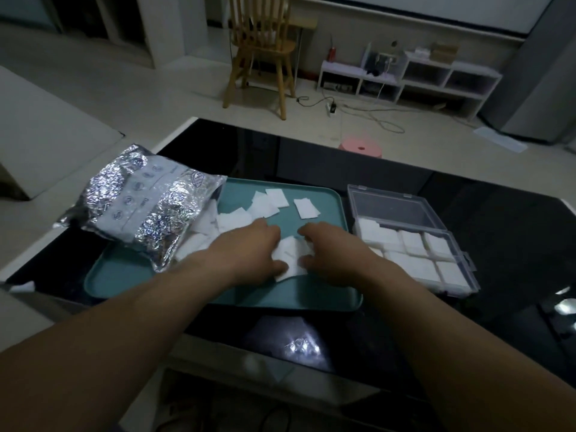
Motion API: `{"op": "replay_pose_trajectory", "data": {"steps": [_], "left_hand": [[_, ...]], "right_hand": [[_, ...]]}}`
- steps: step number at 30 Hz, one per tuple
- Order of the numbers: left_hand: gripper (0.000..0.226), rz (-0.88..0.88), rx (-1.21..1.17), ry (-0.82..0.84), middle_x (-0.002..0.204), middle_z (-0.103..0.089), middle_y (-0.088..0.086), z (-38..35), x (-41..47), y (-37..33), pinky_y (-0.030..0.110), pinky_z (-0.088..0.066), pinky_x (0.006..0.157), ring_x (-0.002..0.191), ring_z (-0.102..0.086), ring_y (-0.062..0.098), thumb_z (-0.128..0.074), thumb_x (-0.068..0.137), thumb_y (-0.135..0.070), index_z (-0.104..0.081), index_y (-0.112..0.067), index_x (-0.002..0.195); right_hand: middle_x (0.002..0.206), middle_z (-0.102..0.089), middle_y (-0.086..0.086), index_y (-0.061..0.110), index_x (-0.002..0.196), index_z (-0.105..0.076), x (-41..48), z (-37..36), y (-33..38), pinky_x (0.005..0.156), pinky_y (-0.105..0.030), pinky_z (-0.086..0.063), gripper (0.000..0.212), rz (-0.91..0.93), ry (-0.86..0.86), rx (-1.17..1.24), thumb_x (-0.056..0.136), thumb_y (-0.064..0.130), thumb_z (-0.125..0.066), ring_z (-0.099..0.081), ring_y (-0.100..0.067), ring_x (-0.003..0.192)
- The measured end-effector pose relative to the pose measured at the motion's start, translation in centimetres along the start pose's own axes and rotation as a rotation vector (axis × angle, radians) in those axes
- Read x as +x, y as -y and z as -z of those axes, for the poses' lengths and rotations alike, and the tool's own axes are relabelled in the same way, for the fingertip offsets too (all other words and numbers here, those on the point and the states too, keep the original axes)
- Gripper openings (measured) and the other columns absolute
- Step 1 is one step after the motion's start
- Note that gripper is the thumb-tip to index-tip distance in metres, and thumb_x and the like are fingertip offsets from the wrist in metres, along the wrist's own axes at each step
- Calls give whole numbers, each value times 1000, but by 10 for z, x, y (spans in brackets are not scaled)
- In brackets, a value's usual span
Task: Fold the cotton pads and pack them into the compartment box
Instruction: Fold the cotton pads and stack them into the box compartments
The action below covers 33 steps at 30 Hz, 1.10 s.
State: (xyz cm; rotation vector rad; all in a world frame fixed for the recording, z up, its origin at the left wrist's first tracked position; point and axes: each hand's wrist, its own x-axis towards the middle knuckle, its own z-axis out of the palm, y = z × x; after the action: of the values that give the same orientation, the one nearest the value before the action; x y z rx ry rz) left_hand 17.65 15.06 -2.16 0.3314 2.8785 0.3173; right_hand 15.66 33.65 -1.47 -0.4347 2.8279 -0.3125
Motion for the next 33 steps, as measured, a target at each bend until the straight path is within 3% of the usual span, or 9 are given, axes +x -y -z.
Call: {"op": "replay_pose_trajectory", "data": {"steps": [4, 7, 10, 13, 16, 19, 23, 30, 33], "left_hand": [[52, -43, 6, -74, 120, -45, 3, -6, -1, -2, 44, -52, 85, 103, -57, 28, -72, 82, -53, -48, -28, 120], [45, -79, 9, -54, 113, -43, 2, -6, -1, -5, 42, -50, 86, 103, -51, 25, -73, 80, -53, -50, -28, 110], [39, -77, 31, -25, 108, -44, -1, -6, -1, -4, 39, -42, 82, 105, -50, 26, -72, 80, -52, -51, -29, 104], [43, -70, 50, -23, 112, -45, 0, -6, 1, -3, 39, -36, 83, 111, -49, 27, -72, 80, -49, -52, -31, 113], [52, -63, 30, 1, 121, -44, 2, -5, 2, -2, 43, -39, 91, 115, -46, 27, -71, 81, -49, -49, -31, 125], [37, -57, 1, 26, 112, -42, 0, -4, 2, -5, 41, -37, 86, 108, -44, 25, -70, 82, -44, -51, -31, 111], [29, -60, -11, 40, 102, -41, -4, -4, 4, -6, 39, -33, 80, 105, -44, 24, -71, 80, -45, -51, -32, 98], [44, -46, -26, -9, 110, -48, -5, -2, 2, -5, 41, -40, 95, 113, -50, 23, -68, 84, -57, -50, -35, 118], [37, -5, -269, -172, 113, -56, -4, 6, 2, -10, 39, -47, 93, 105, -57, 19, -63, 93, -46, -54, -30, 125]], "right_hand": [[137, -55, -4, 32, 143, -49, 0, 1, 3, 100, -41, -50, 61, -38, 6, -5, 88, 38, -75, -58, -26, 119], [123, -57, -4, 25, 131, -55, -4, -2, 1, 89, -40, -52, 51, -63, -29, 8, 87, 39, -77, -59, -26, 107], [108, -65, 0, 26, 109, -61, -7, -2, -2, 79, -37, -53, 24, -81, -71, 59, 89, 32, -71, -61, -22, 93], [101, -67, 3, 29, 96, -63, -11, 2, -5, 77, -37, -54, 4, -77, -51, 101, 93, 27, -66, -61, -19, 89], [109, -68, 4, 30, 105, -65, -15, 5, -9, 77, -33, -49, 12, -54, -17, 83, 93, 26, -66, -61, -20, 96], [114, -67, 2, 28, 116, -65, -17, 7, -11, 76, -31, -45, 24, -46, 17, 70, 93, 25, -68, -59, -20, 96], [111, -69, -3, 20, 111, -69, -21, 16, -11, 77, -31, -46, 17, -6, 31, 77, 94, 21, -65, -62, -22, 99], [86, -62, 11, 28, 91, -62, -29, 33, -24, 62, -24, -41, 13, -40, -43, 217, 92, 25, -74, -59, -7, 78], [90, -73, 0, 19, 94, -69, -30, 33, -21, 66, -28, -53, 7, -104, -118, 535, 94, 23, -74, -71, -17, 81]]}}
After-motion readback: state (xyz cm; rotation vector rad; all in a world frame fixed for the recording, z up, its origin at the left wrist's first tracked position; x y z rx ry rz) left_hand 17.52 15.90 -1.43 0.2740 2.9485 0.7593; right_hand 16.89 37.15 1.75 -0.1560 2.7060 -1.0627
